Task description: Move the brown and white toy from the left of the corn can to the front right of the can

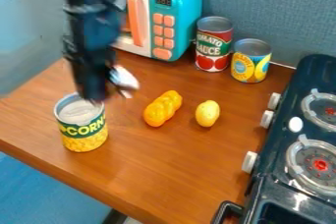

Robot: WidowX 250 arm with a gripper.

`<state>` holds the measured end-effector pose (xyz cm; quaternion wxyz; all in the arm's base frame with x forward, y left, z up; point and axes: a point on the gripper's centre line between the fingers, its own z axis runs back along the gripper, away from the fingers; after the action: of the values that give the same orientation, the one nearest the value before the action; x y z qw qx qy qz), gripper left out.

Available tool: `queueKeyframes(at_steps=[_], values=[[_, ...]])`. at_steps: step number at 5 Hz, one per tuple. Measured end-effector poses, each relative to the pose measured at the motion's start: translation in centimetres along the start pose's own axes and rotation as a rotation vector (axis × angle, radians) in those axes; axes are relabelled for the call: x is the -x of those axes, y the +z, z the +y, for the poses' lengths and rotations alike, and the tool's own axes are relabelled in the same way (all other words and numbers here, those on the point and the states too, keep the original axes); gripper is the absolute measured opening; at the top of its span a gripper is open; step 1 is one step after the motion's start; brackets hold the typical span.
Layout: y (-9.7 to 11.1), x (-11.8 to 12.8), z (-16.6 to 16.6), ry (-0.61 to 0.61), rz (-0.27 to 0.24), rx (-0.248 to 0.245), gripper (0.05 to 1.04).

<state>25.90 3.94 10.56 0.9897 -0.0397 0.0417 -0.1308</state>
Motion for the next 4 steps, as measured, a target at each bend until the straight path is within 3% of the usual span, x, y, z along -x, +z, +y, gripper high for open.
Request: queueKeyframes(at_steps=[2, 4], values=[[-3.5, 0.9, -3.5, -0.191, 0.084, -0.004, 0.14], [-6.3, 0.2, -3.4, -0.164, 0.131, -0.035, 0.141]])
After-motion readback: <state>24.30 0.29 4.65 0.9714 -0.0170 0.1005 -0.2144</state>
